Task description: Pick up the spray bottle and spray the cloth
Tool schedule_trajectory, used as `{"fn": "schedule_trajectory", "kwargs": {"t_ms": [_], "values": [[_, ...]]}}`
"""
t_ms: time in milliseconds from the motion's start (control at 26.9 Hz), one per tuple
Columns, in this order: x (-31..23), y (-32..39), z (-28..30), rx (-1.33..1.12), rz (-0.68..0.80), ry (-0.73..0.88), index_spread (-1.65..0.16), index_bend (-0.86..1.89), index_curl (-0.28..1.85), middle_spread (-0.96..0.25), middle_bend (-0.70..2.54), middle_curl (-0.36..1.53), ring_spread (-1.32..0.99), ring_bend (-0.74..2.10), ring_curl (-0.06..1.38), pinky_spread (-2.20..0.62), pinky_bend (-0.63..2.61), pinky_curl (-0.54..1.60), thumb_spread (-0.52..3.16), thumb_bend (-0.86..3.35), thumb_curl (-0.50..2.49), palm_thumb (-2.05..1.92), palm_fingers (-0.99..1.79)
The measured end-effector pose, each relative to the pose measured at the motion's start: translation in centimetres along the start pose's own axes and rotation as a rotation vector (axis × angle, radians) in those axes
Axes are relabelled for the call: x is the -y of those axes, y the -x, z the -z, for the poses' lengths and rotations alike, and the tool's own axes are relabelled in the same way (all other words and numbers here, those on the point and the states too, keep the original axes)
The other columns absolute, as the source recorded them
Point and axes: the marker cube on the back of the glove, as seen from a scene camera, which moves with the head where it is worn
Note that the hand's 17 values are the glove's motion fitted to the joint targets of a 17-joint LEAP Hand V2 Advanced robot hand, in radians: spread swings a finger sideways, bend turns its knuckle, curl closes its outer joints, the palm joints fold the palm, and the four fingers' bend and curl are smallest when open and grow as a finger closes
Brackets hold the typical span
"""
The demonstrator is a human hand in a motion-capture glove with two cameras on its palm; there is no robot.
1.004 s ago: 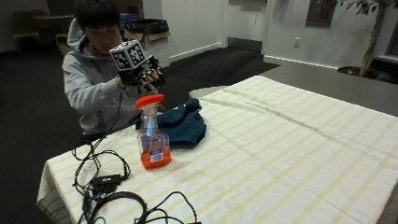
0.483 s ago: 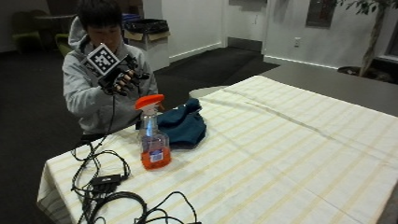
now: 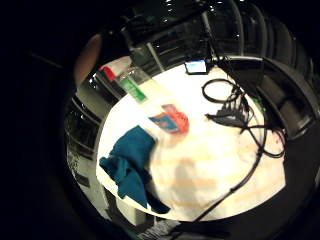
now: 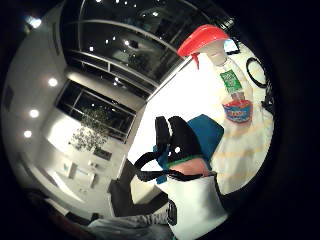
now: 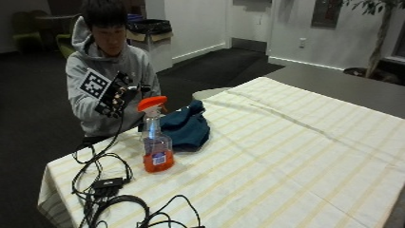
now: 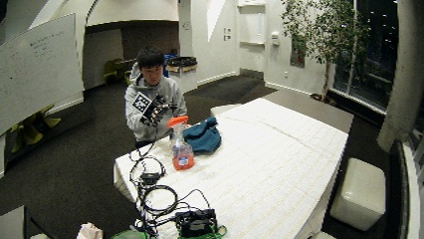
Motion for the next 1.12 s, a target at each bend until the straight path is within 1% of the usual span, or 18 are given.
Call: {"fn": "schedule_trajectory", "kwargs": {"t_ms": [74,149,223,335,372,483,558,818,1115], "values": [[2.5,-0.7,-0.8,0.018,-0.068,-0.069,-0.2,0.07,0.16,0.06,0.22,0.35,0.08,0.28,0.32,0.17,0.76,0.34,1.1,0.02,0.3,0.6,0.25],[6.3,-1.3,-1.6,0.021,-0.153,-0.136,-0.19,0.09,0.17,0.08,0.19,0.35,0.1,0.24,0.31,0.19,0.8,0.35,1.08,0.0,0.3,0.59,0.13],[8.1,-2.0,-2.4,0.032,-0.19,-0.169,-0.19,0.09,0.17,0.1,0.18,0.34,0.11,0.23,0.31,0.21,0.79,0.35,1.07,-0.02,0.3,0.59,0.03],[6.2,-3.1,-4.0,0.076,-0.182,-0.144,-0.19,0.08,0.15,0.11,0.23,0.35,0.12,0.21,0.3,0.22,0.78,0.34,1.03,-0.03,0.3,0.57,-0.03],[5.2,-3.4,-4.5,0.093,-0.177,-0.13,-0.19,0.1,0.16,0.12,0.17,0.33,0.13,0.22,0.29,0.23,0.79,0.33,1.03,-0.04,0.3,0.56,-0.07],[2.7,-4.3,-5.9,0.143,-0.168,-0.097,-0.18,0.1,0.15,0.14,0.17,0.32,0.13,0.23,0.28,0.24,0.79,0.32,1.0,-0.03,0.3,0.56,-0.09],[2.1,-4.6,-6.6,0.175,-0.171,-0.086,-0.18,0.1,0.15,0.15,0.17,0.31,0.14,0.23,0.28,0.25,0.79,0.32,1.0,-0.03,0.3,0.56,-0.09],[2.4,-5.0,-8.1,0.282,-0.196,-0.073,-0.18,0.1,0.15,0.16,0.18,0.31,0.14,0.25,0.29,0.26,0.78,0.31,0.98,-0.02,0.31,0.57,-0.08],[5.8,-4.5,-9.3,0.416,-0.19,-0.043,-0.18,0.12,0.16,0.16,0.16,0.29,0.12,0.32,0.31,0.25,0.77,0.3,0.96,-0.01,0.33,0.65,-0.05]]}}
